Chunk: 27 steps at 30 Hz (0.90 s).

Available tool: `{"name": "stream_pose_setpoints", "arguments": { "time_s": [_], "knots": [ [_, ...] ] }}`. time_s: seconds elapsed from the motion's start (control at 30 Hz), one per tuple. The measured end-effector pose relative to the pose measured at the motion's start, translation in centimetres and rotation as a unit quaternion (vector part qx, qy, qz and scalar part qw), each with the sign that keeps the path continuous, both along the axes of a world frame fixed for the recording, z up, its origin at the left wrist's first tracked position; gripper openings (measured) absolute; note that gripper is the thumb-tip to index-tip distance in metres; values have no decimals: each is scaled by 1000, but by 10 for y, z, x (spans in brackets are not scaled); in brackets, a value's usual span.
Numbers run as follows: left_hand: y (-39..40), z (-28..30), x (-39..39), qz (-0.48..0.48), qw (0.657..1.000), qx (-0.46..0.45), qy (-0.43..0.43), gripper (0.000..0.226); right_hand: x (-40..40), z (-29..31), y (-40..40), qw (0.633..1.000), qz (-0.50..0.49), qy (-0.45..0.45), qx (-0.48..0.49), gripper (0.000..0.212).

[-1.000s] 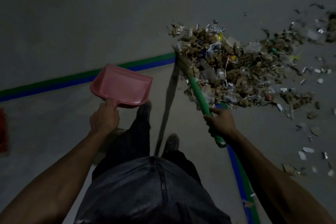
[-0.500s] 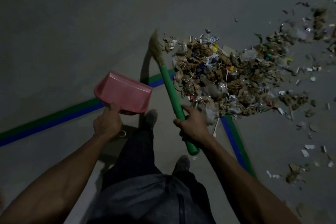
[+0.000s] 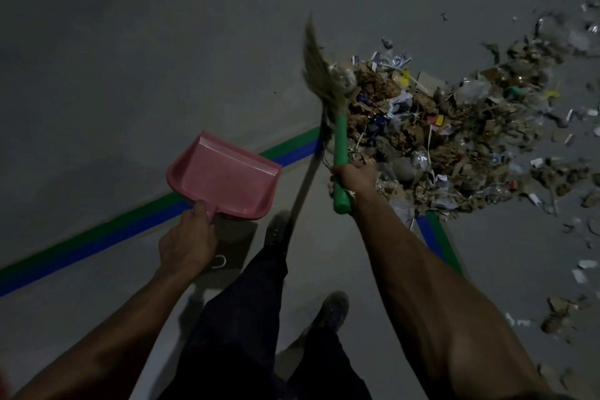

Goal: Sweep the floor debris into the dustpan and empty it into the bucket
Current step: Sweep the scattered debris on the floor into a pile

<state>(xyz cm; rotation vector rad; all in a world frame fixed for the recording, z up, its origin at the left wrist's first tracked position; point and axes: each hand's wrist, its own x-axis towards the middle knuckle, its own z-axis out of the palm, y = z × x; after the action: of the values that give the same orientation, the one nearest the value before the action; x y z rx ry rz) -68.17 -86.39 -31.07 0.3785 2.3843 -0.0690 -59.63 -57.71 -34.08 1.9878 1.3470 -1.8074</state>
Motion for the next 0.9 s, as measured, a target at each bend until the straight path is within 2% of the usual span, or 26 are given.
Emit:
{"name": "stream_pose_setpoints", "arguments": {
  "time_s": [0.13,0.27,0.47,0.53,0.67,0.77,0.9],
  "knots": [
    [3,-2,-6,-13,1000,11,-8,28,7,10,4,993,-111,28,-35,17],
    [4,3,-11,-29,999,13,-1,28,20,51,-22,984,-162,57,-43,16],
    [0,14,-19,-44,999,-5,-4,28,57,115,-89,993,-58,96,-31,49],
    [-4,16,-20,-50,999,-15,-5,27,60,120,-102,994,-16,103,-34,51],
    [-14,11,-18,-54,998,-15,2,24,53,104,-108,991,105,73,-24,44],
    [-20,9,-15,-57,998,-7,7,23,46,79,-96,980,196,22,-14,60],
    [-22,11,-8,-66,998,-7,12,24,52,57,-74,985,171,-21,-21,63]
  ]
}}
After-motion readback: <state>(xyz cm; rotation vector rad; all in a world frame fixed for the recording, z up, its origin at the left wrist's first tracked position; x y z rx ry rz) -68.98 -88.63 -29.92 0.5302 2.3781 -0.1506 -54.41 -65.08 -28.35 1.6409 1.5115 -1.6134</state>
